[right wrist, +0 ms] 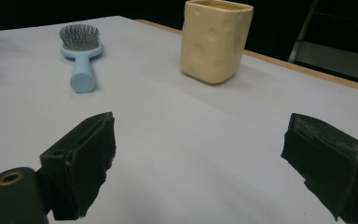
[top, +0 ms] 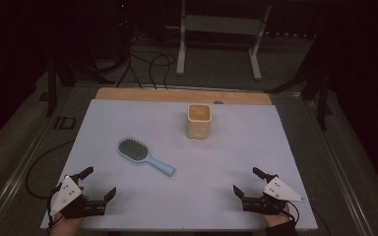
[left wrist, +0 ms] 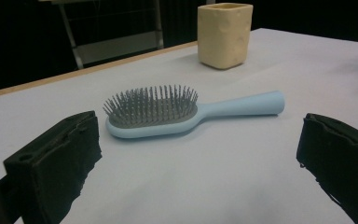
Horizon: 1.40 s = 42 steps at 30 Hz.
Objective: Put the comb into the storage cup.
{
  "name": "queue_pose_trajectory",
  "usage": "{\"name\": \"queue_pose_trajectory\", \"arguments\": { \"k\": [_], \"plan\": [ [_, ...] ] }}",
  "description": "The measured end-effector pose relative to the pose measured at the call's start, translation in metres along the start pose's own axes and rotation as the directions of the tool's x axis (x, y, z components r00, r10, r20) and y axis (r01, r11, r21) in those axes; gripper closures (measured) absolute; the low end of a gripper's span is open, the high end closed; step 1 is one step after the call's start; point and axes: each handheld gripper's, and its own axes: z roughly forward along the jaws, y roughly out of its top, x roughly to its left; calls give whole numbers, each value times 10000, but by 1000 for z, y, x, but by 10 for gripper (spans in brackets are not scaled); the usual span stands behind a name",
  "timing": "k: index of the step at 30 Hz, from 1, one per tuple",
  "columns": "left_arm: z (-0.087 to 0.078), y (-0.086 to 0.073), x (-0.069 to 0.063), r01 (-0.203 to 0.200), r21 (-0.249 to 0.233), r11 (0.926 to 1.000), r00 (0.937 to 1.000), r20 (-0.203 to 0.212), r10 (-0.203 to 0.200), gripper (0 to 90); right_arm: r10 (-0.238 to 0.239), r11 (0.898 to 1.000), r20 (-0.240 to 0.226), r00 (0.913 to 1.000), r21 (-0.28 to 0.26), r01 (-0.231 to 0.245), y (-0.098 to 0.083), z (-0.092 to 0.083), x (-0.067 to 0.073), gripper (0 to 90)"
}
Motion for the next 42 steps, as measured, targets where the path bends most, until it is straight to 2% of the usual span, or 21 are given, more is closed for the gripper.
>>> {"name": "queue_pose_trajectory", "arguments": {
  "k": [7,16,20,24,26,30,31,34,35,39,42],
  "plan": [
    [3,1,1,18,134,9999,10000,-52,-18,0,-31,10000,58,10000,38,31,-1,0,0,90],
    [4,3,3,225,-12,9997,9997,-15,-225,0,-119,9999,54,9999,25,119,0,2,0,90],
    [2,7,0,-15,48,10000,10000,-37,15,0,-112,9999,80,9999,-71,112,1,2,2,90],
    [-1,13,-3,-317,-119,9994,9995,-77,317,0,-193,9997,233,9995,-155,197,4,0,3,91],
    [-1,16,-3,-235,-112,9997,9997,-54,235,0,-233,9996,266,9994,-156,237,5,1,4,95],
    [-3,28,-3,-224,-22,9997,9997,-22,224,0,-357,9993,177,9992,-137,360,7,6,5,95],
    [-3,32,-2,-309,-71,9995,9995,6,309,0,-351,9993,126,9993,-143,353,7,7,5,95],
    [-3,42,2,-213,-157,9996,9997,105,215,0,-403,9991,104,9991,-102,404,7,10,5,95],
    [-3,51,6,-142,-131,9998,9998,164,144,0,-370,9992,99,9993,-127,371,8,10,5,95],
    [-1,70,11,-122,-164,9998,9991,403,128,0,-397,9991,28,9992,-126,397,8,12,5,95],
    [3,81,10,-374,-78,9993,9979,527,377,0,-332,9993,47,9994,-169,333,9,12,4,95]
  ]
}}
